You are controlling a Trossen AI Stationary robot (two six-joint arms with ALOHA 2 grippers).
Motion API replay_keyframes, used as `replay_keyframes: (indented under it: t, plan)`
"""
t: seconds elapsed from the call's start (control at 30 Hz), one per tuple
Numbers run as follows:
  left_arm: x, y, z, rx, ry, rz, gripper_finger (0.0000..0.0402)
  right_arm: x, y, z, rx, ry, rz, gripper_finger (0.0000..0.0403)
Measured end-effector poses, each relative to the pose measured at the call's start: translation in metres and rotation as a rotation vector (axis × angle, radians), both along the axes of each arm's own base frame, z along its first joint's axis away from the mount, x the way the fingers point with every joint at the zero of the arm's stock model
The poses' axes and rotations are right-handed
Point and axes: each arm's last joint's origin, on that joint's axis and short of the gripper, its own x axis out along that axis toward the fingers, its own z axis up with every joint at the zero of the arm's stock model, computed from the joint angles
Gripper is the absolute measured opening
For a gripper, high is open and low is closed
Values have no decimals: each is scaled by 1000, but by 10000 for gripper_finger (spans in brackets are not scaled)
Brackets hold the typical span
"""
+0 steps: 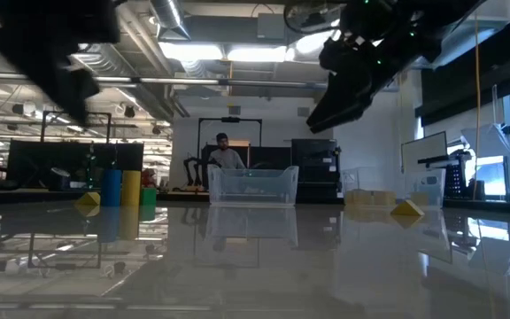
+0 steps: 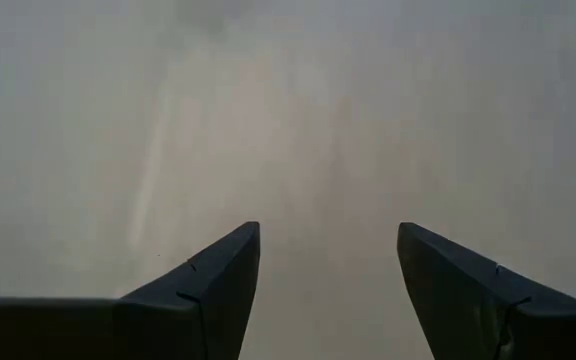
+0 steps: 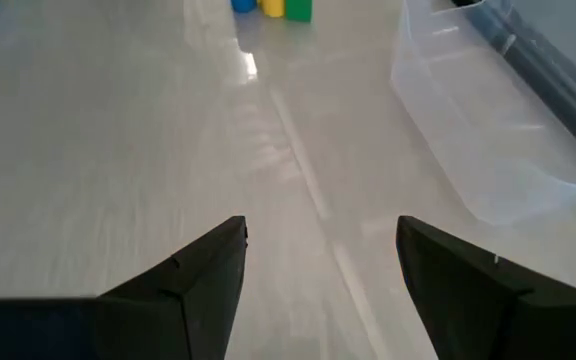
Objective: Sort blocks by size
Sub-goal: Put the blue square block into the top right transparent bin
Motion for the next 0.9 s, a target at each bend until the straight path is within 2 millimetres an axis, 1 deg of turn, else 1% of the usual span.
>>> replay_keyframes:
  t: [0.07, 0.17, 0.4, 0.53, 0.7, 0.9]
  plan:
    - [-9, -7, -3, -33, 85, -40, 225, 0, 4, -1, -9, 3, -1, 257]
    - [-21, -14, -7, -30, 174, -51, 225, 0, 8, -4, -22, 7, -3, 257]
    - [-43, -37, -10, -53, 271, -140, 225, -2, 8, -10, -8, -11, -20, 257]
    - [-57, -46, -14, -33, 348, -111, 225, -3, 9, -13, -5, 0, -21, 257]
    - [-64, -61, -22, -11, 390, -132, 225, -2, 8, -14, -4, 3, -22, 257]
    - [-69, -73, -37, 46, 482, -123, 225, -1, 8, -17, 1, 11, -15, 257]
